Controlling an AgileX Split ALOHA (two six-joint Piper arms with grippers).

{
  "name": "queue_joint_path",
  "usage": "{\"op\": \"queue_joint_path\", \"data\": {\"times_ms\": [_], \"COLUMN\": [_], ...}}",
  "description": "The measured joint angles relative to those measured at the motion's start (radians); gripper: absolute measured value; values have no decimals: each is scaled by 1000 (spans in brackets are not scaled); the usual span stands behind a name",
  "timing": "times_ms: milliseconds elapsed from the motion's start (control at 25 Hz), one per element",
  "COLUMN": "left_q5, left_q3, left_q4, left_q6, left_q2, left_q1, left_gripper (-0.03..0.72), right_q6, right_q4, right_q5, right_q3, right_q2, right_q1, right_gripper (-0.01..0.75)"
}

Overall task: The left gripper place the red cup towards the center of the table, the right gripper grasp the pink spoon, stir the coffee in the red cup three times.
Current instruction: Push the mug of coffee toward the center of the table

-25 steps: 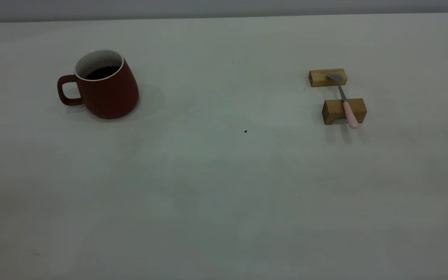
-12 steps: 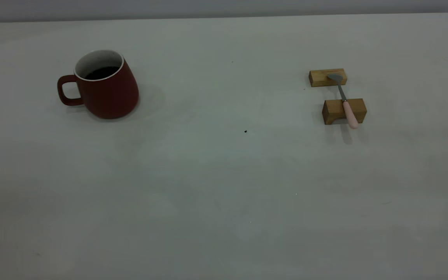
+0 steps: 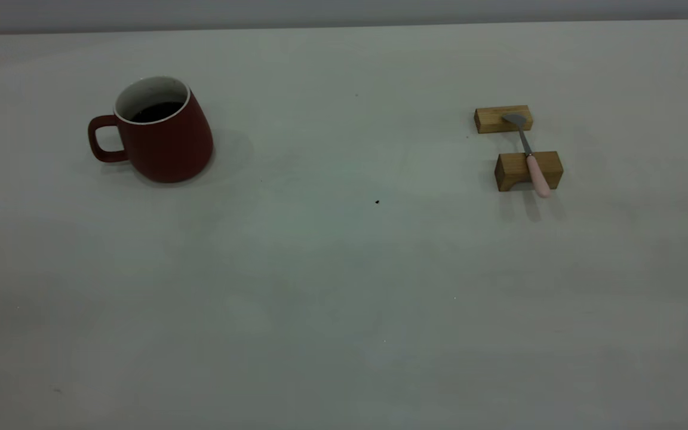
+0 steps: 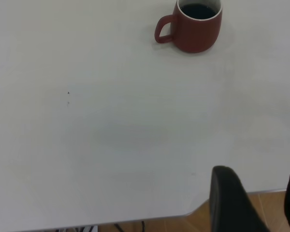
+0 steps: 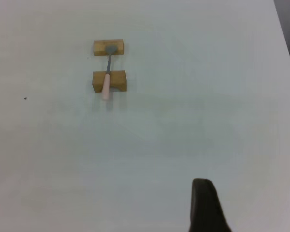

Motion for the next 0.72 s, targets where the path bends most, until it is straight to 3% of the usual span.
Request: {"op": "queue_joint_path", "data": {"times_ms": [280,480,720], "left_q5": [-4,-105,-266], "left_q3": [-3,-61,-207], "left_q4": [56,169,195], "left_q6": [0,10,140], "left_q2": [59,327,783], "left_q1": [0,0,0], "left_gripper": [353,357,474], "right_q6": [1,1,0], "right_q4": [0,0,0], "right_q5": [0,0,0], "right_q3": [0,0,0], "right_q2": [0,0,0], "right_q1": [0,0,0], "right_gripper": [502,502,502]}}
